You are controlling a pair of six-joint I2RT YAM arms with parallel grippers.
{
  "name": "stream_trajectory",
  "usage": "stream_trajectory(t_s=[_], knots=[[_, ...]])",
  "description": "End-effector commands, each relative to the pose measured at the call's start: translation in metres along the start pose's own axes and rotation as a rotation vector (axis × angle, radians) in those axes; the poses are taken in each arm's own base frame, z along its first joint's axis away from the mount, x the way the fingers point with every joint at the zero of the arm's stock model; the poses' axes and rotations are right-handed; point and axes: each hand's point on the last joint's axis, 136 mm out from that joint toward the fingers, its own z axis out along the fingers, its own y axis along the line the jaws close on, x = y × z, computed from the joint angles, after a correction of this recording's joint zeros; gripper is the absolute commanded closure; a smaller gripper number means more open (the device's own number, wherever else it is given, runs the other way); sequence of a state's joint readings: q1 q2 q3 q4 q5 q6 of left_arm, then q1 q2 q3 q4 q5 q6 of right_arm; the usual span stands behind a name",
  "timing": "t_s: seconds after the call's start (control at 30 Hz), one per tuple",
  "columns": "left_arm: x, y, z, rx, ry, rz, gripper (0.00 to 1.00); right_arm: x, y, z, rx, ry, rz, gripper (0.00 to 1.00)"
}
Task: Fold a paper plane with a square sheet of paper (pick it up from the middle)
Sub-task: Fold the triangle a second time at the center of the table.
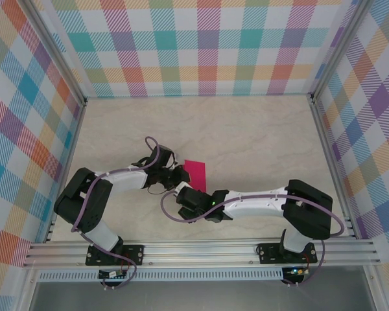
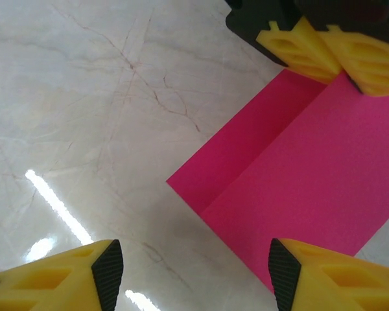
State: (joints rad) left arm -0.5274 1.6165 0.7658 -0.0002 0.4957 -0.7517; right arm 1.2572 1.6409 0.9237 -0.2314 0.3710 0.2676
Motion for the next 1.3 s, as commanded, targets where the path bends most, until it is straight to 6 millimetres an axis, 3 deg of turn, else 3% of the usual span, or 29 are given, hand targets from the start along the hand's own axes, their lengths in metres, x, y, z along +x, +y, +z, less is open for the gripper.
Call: stream_trajectory(t_s=[0.0, 0.33, 0.63, 0.73, 0.83, 0.97, 1.1, 1.27], knots=[[-0.007, -0.009, -0.010, 0.012, -0.022, 0.000, 0.89, -0.020, 0.002, 0.001, 0.035, -0.069, -0.012, 0.40], [-0.005, -0.007, -0.012, 0.000, -0.021, 0.002, 0.89, -0.020, -0.004, 0.000, 0.070, -0.075, -0.007, 0.59], [-0.008, -0.008, -0.016, -0.013, -0.034, 0.000, 0.87, -0.022, -0.006, -0.006, 0.063, -0.076, -0.014, 0.93], [-0.010, -0.006, -0.023, -0.041, -0.059, 0.002, 0.81, -0.022, -0.009, -0.007, 0.057, -0.075, 0.002, 0.98], [-0.016, -0.002, -0.035, -0.096, -0.119, 0.000, 0.70, -0.023, -0.011, -0.011, 0.021, -0.085, 0.038, 0.99], [-0.021, 0.012, -0.058, -0.198, -0.208, -0.020, 0.65, -0.023, -0.009, -0.014, -0.092, -0.081, 0.104, 1.00], [-0.012, 0.028, -0.077, -0.259, -0.249, -0.053, 0.65, -0.026, -0.012, -0.015, -0.237, -0.071, 0.199, 1.00], [-0.002, 0.031, -0.092, -0.229, -0.294, -0.072, 0.65, -0.026, -0.019, -0.017, -0.392, -0.053, 0.292, 1.00]])
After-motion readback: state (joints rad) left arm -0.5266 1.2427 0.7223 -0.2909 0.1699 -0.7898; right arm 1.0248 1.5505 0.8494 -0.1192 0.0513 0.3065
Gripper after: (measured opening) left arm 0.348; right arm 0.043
